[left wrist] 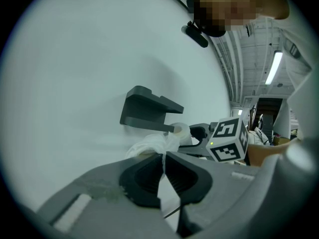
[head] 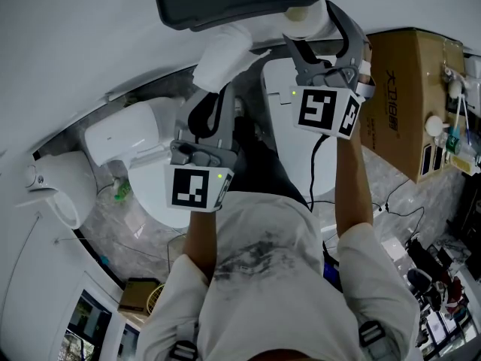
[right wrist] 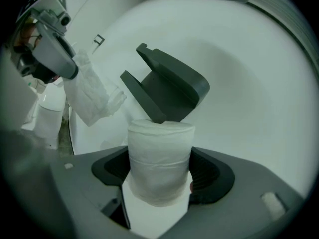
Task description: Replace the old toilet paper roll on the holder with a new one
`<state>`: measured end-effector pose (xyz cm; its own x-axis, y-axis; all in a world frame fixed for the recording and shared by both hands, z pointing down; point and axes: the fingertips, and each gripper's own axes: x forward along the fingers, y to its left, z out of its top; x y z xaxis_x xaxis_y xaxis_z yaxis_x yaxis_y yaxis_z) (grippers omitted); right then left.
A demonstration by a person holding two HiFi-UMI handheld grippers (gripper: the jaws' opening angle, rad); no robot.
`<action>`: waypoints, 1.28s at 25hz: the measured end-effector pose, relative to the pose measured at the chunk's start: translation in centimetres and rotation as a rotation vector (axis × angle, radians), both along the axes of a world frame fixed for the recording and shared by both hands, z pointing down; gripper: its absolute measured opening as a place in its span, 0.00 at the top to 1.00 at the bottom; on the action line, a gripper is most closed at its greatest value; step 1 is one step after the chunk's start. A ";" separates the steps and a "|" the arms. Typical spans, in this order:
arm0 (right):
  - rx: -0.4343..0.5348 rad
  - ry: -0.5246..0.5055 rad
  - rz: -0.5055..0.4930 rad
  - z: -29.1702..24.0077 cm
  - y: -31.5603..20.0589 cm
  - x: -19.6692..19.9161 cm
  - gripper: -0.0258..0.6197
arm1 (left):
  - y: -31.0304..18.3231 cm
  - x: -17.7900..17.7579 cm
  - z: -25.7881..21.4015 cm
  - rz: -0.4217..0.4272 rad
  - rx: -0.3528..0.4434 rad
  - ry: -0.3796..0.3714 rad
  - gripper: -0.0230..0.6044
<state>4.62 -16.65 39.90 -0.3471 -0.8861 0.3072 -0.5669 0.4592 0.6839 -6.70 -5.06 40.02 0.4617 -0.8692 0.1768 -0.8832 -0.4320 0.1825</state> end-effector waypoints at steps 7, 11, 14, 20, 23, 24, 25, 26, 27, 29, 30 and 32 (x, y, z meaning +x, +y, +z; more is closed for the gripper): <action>0.056 0.108 -0.023 -0.3 0.4 -1.2 0.40 | 0.1 -0.7 0.0 -0.009 0.001 0.001 0.94; 0.081 0.141 -0.033 -0.6 0.6 -1.7 0.40 | 0.2 -0.9 0.0 -0.018 -0.002 0.007 0.94; 0.102 0.170 -0.042 -0.9 0.7 -2.0 0.40 | 0.3 -1.0 0.0 -0.026 -0.003 0.008 0.94; 0.152 0.257 -0.051 -1.3 1.0 -2.1 0.40 | 0.6 -0.8 -0.3 -0.039 0.001 0.008 0.94; 0.164 0.280 -0.052 -1.4 1.2 -2.5 0.40 | 0.9 -1.3 -0.3 -0.050 0.001 0.009 0.94; 0.167 0.287 -0.050 -1.4 1.2 -2.6 0.40 | 1.0 -1.5 -0.3 -0.054 0.001 0.010 0.94; 0.170 0.294 -0.049 -1.5 1.3 -2.6 0.40 | 1.1 -1.6 -0.3 -0.058 0.002 0.010 0.94; 0.173 0.302 -0.046 -1.5 1.3 -2.6 0.40 | 1.1 -1.6 -0.4 -0.061 0.003 0.010 0.94; 0.176 0.309 -0.044 -1.5 1.3 -2.6 0.40 | 1.1 -1.7 -0.4 -0.065 0.004 0.010 0.94; 0.182 0.322 -0.038 -1.5 1.3 -2.8 0.40 | 1.2 -1.9 -0.3 -0.072 0.003 0.009 0.94; 0.186 0.330 -0.035 -1.5 1.3 -2.9 0.40 | 1.2 -2.1 -0.3 -0.075 0.003 0.009 0.94; 0.194 0.351 -0.030 -1.5 1.4 -3.3 0.40 | 1.3 -2.4 -0.2 -0.080 0.003 0.008 0.94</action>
